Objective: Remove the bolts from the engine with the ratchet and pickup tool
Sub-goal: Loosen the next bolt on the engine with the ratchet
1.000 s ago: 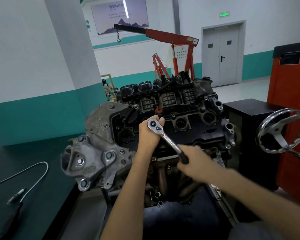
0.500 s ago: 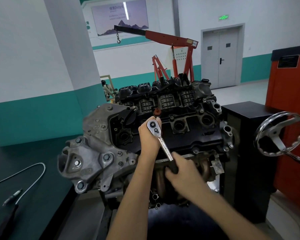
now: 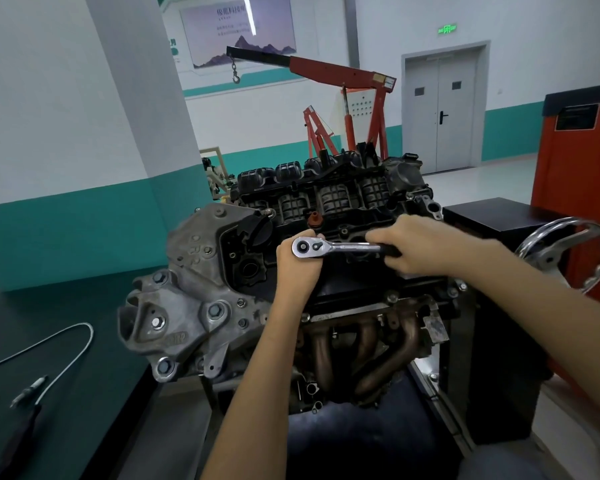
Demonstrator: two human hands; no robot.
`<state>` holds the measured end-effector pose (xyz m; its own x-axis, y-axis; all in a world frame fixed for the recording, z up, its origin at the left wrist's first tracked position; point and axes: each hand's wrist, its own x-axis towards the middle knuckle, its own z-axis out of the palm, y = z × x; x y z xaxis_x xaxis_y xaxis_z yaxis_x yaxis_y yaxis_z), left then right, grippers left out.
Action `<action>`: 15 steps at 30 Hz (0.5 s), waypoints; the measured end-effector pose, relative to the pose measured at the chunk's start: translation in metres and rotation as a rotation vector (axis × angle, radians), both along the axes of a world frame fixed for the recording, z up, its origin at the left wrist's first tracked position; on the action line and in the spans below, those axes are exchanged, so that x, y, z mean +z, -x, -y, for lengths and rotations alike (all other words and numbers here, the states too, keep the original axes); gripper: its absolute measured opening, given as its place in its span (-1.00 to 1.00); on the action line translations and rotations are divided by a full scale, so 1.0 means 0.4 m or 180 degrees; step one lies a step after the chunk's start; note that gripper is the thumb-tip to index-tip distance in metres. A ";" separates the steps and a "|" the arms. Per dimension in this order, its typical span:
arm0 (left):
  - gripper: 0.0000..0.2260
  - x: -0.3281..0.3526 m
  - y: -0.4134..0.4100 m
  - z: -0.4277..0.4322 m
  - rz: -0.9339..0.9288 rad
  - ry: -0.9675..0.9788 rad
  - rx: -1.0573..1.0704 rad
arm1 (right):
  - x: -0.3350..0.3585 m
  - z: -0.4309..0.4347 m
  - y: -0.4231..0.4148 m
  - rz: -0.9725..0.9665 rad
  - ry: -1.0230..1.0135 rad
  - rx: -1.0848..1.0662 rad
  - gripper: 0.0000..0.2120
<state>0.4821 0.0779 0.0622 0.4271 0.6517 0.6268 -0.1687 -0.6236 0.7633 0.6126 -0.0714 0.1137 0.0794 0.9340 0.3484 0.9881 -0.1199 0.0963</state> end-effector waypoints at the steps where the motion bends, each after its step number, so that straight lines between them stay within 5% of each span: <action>1: -0.51 -0.002 -0.004 0.003 0.0146 0.0179 0.0043 | -0.027 0.002 0.015 -0.0167 -0.0045 -0.0061 -0.82; 10: -0.55 -0.009 -0.015 0.024 0.0314 0.0047 0.0175 | -0.302 -0.044 0.328 -0.3533 -0.1206 0.0185 -0.85; 15: -0.53 -0.004 0.010 -0.017 -0.0251 -0.0198 -0.0022 | -0.227 0.002 0.202 -0.2435 -0.0707 0.0275 -0.67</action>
<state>0.4780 0.0845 0.0607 0.4811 0.6093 0.6303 -0.1142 -0.6693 0.7342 0.5318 -0.0722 0.0229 0.3019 0.8629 0.4053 0.7773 0.0233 -0.6287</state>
